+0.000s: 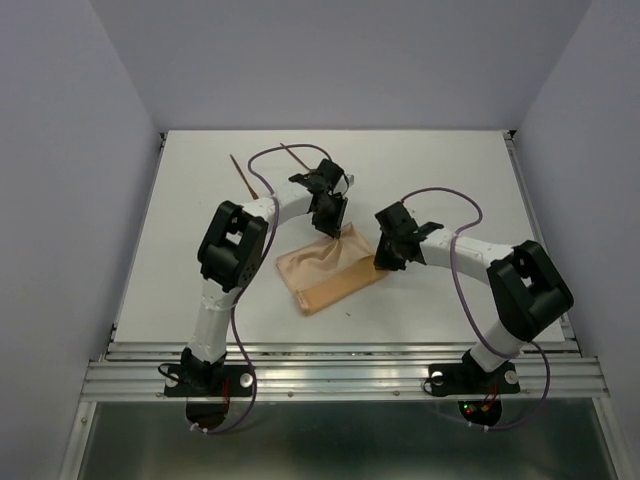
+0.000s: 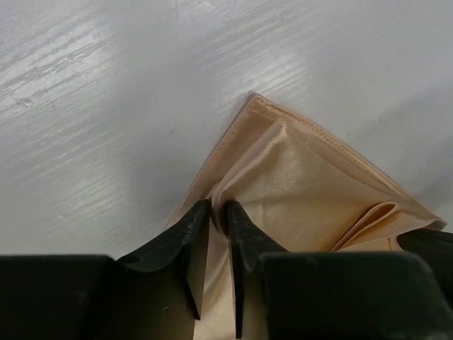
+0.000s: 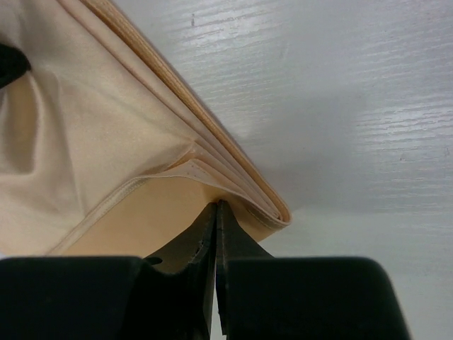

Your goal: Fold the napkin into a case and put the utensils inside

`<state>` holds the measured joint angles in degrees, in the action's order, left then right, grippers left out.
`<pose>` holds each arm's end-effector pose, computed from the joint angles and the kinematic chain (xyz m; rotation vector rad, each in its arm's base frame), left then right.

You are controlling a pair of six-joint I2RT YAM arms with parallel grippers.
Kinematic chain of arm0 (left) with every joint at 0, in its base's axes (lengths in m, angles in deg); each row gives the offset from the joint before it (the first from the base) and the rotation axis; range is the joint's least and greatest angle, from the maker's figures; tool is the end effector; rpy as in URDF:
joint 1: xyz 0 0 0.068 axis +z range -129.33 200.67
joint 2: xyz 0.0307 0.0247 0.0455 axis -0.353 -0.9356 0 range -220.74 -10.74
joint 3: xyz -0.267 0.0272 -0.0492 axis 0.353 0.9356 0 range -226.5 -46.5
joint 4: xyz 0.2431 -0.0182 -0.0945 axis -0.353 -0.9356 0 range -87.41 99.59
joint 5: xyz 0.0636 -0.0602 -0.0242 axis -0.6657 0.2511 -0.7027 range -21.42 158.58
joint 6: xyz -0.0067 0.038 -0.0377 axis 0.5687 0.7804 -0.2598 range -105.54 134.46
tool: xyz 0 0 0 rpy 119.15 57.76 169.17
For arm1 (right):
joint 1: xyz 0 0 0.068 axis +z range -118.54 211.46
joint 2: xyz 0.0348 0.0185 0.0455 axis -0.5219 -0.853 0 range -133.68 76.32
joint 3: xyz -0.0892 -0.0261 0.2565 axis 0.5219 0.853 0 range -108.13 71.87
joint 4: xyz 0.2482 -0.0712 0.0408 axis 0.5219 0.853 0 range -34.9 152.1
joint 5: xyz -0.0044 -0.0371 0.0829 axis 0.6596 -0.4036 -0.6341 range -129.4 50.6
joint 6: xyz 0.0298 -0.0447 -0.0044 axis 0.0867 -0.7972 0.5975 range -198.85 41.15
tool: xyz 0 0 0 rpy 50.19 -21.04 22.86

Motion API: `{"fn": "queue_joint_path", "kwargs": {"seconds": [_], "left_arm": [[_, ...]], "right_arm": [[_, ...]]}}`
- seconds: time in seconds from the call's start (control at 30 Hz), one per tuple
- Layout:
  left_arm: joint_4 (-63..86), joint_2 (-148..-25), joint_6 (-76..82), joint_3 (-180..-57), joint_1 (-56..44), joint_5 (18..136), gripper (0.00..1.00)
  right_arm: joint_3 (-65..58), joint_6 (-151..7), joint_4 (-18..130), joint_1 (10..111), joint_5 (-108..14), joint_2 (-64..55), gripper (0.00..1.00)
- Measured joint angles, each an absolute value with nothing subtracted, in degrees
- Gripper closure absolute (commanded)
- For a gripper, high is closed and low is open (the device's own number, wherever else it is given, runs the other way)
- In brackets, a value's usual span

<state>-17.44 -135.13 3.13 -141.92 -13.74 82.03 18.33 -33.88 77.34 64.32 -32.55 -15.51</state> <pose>0.3858 -0.2742 0.1751 0.6169 2.5493 -0.5963 0.2641 0.1655 0.1775 0.3212 2.6314 0.3145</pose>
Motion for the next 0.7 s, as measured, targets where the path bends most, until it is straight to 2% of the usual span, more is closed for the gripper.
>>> {"fn": "queue_joint_path", "kwargs": {"seconds": [0.13, 0.2, 0.33, 0.47, 0.7], "left_arm": [[-17.6, -135.6, 3.2, -142.4, -13.8, 82.3, 0.9], [-17.8, -135.6, 3.2, -142.6, -13.8, 82.3, 0.89], [-18.0, -135.6, 2.9, -142.8, -13.8, 81.5, 0.43], [-17.9, -135.6, 2.9, -143.4, -14.1, 79.7, 0.39], [-18.3, -135.6, 3.5, -143.8, -14.4, 77.5, 0.44]], "right_arm": [[18.3, -33.3, 77.2, 64.3, -32.5, -18.3, 0.96], [17.4, -32.7, 77.2, 64.3, -32.2, -19.0, 0.96], [16.5, -31.3, 77.2, 64.3, -31.7, -19.9, 0.96], [16.5, -30.2, 76.9, 64.3, -31.4, -20.1, 0.96], [16.5, -29.5, 76.9, 64.3, -31.3, -20.1, 0.96]]}}
